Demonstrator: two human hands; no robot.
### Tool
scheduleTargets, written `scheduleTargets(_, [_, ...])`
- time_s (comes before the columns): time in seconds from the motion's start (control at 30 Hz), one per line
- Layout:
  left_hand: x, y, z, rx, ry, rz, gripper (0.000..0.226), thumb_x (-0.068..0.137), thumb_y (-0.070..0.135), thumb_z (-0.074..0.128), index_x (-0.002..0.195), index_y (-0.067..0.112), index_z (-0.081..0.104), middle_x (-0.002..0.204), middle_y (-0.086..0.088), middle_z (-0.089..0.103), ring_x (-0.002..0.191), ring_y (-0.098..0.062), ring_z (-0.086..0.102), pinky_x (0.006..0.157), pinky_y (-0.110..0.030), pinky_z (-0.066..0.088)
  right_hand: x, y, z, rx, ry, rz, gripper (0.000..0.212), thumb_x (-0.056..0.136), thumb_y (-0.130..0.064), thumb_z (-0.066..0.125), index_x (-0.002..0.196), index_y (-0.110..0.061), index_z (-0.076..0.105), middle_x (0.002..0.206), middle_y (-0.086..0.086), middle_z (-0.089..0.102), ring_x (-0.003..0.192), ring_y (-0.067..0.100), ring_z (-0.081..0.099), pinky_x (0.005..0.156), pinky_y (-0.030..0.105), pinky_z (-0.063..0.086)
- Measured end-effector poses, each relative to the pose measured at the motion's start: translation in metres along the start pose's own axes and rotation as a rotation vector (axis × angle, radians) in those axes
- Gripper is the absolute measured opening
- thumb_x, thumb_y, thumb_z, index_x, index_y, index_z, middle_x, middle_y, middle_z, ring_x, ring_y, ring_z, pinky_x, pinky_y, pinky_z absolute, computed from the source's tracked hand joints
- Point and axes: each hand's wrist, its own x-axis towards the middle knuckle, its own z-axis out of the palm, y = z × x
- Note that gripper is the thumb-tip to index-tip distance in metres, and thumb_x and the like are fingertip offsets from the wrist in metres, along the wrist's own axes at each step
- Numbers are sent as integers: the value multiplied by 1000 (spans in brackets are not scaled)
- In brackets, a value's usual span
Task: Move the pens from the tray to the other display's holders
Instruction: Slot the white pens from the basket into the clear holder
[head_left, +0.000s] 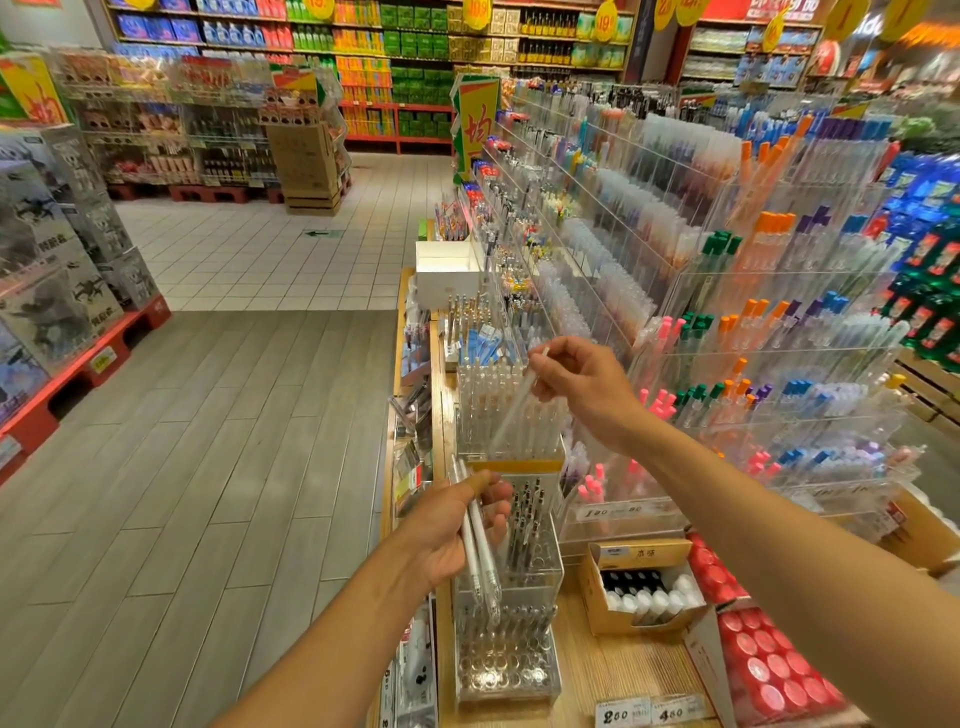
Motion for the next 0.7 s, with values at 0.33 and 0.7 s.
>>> scheduleTargets(0.33, [0,1,-4,33,104,-1,10,99,7,54,95,2,62,65,-8,63,45,-16,55,41,-23,47,5,2,15,-763,-29,-210,13,92,-25,65,96,-13,66,81,-6,60,75,11,58,69,27,48])
scheduleTargets(0.7, [-7,10,-3,60,65,51,15,99,-1,50,112,-6,56,87,-18,73,57,-17,59,45,-23,53,20,-1,24,-1103,-157,-224,19,85,-26,72,99,-14,72,94,-4,46,95,19,50,76,28,37])
